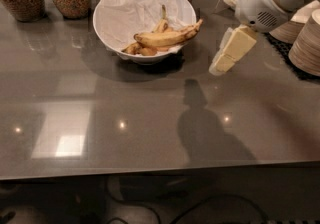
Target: Pick banana from white bowl
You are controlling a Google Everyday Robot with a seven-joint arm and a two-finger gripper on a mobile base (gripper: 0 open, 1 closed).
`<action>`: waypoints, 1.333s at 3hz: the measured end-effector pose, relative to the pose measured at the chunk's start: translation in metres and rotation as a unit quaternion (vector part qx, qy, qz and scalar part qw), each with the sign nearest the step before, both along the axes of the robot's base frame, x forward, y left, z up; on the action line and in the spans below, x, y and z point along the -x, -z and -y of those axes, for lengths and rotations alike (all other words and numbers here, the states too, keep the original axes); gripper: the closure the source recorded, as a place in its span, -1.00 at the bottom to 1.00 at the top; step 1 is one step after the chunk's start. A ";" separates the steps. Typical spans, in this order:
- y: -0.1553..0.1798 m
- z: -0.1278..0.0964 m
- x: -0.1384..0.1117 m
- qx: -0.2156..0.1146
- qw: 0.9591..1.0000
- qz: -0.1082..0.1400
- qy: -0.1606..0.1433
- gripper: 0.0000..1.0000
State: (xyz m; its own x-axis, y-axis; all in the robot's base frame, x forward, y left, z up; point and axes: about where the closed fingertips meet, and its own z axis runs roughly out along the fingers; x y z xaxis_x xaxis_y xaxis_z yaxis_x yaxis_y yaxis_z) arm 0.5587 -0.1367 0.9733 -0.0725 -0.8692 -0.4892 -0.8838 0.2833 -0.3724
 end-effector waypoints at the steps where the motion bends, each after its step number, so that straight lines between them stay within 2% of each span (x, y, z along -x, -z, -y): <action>1: -0.015 -0.040 -0.037 -0.043 0.998 0.042 -0.030 -1.00; 2: -0.015 -0.040 -0.037 -0.043 0.998 0.042 -0.030 -1.00; 3: -0.006 -0.052 -0.054 -0.057 0.996 0.050 -0.036 -1.00; 4: 0.006 -0.073 -0.086 -0.082 0.994 0.053 -0.044 -1.00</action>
Offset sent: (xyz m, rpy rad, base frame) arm 0.0309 0.0340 0.0115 0.0719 -0.0673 0.0537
